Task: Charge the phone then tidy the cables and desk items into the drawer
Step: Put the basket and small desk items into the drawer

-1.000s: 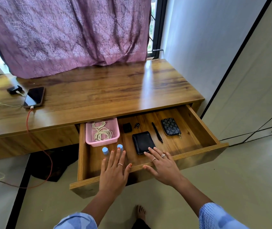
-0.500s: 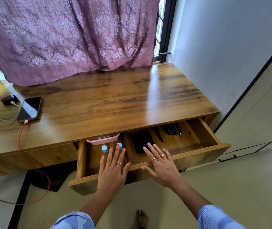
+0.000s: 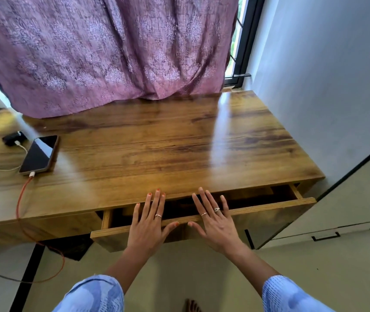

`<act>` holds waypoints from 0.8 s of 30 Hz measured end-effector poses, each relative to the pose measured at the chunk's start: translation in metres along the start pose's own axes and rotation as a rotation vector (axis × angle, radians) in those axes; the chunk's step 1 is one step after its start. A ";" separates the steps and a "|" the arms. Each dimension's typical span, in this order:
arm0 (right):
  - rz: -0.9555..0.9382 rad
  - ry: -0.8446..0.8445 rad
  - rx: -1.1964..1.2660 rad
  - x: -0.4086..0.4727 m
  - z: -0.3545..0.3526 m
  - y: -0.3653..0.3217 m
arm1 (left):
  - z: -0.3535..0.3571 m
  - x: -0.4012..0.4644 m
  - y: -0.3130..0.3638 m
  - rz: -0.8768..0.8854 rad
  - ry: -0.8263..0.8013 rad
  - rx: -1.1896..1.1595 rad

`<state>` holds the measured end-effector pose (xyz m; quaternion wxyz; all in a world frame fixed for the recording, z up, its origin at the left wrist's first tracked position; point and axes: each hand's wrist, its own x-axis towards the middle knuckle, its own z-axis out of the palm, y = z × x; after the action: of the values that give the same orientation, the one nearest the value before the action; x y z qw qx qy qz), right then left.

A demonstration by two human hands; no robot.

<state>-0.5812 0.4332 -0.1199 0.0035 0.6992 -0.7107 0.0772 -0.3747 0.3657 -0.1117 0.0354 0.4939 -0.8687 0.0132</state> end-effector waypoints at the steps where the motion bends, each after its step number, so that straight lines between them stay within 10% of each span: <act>1: -0.004 0.005 -0.009 0.005 0.000 0.001 | 0.001 0.004 0.001 0.001 0.000 0.011; 24: -0.179 0.277 -0.138 0.062 -0.011 -0.003 | -0.039 0.060 0.020 0.188 -0.092 0.495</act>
<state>-0.5812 0.3725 -0.1020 0.1563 0.7405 -0.6419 0.1231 -0.4205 0.3268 -0.0678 -0.1276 0.4049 -0.8817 0.2059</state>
